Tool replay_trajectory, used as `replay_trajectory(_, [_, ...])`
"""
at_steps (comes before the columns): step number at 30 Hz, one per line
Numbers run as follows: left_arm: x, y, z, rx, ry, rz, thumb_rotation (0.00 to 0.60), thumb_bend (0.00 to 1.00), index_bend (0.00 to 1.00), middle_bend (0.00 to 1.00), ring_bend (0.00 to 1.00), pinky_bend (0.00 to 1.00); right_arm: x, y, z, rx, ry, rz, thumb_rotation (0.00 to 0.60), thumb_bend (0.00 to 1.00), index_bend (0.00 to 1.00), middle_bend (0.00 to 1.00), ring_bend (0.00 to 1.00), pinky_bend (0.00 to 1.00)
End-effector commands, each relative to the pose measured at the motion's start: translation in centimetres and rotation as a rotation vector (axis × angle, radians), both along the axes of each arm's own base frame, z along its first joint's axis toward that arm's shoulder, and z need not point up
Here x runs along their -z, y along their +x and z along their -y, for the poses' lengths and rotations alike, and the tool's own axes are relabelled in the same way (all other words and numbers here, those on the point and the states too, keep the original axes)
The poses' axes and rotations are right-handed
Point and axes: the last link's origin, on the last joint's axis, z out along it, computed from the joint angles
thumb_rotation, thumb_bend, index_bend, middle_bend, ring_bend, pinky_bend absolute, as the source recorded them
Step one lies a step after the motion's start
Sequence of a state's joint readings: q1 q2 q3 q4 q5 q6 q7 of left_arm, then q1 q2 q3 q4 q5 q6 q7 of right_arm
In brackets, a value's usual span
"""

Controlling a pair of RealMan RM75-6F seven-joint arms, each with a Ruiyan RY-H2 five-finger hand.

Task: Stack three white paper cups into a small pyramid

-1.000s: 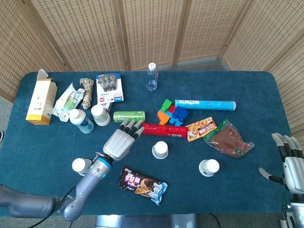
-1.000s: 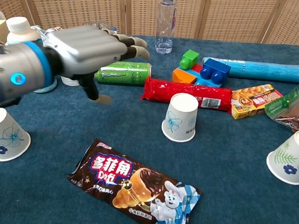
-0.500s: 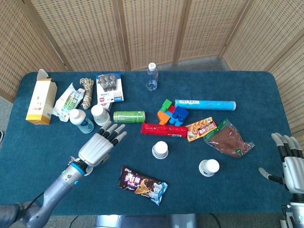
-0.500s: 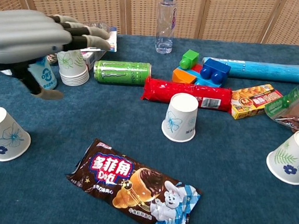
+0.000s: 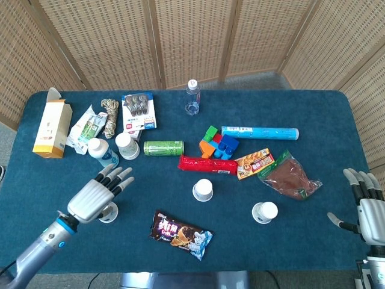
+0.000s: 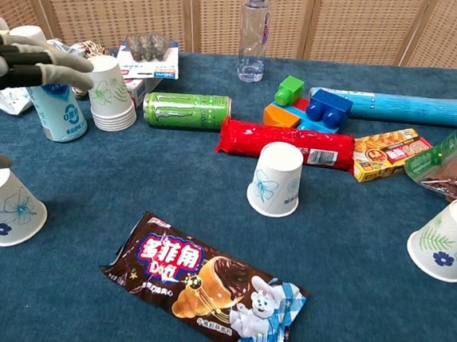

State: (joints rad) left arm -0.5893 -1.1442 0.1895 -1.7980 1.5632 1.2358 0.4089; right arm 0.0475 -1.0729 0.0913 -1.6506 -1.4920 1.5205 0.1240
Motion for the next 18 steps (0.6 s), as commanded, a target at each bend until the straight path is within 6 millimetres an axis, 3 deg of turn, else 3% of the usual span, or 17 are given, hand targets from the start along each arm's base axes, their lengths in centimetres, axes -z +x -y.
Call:
replay_trajectory(1, [-0.9, -1.8, 0.8, -0.027, -0.003, -0.003, 0.6, 0.3, 0.0, 0.0, 0.0, 0.0, 0.0, 0.0, 0.0, 0.001, -0.001, 0.001, 0.6, 0.15, 0.01, 0.0, 0.0, 0.0])
replay_trajectory(9, [-1.5, -5.5, 2.7, -0.104, -0.024, 0.009, 0.6, 0.3, 0.0, 0.0, 0.0, 0.0, -0.3, -0.1, 0.0, 0.005, -0.009, 0.009, 0.6, 0.16, 0.01, 0.0, 0.0, 0.0])
replay_trajectory(18, [-0.8, -7.2, 3.8, -0.134, -0.06, 0.004, 0.6, 0.3, 0.0, 0.0, 0.0, 0.0, -0.2, -0.1, 0.0, 0.004, -0.008, 0.007, 0.6, 0.15, 0.01, 0.0, 0.0, 0.0])
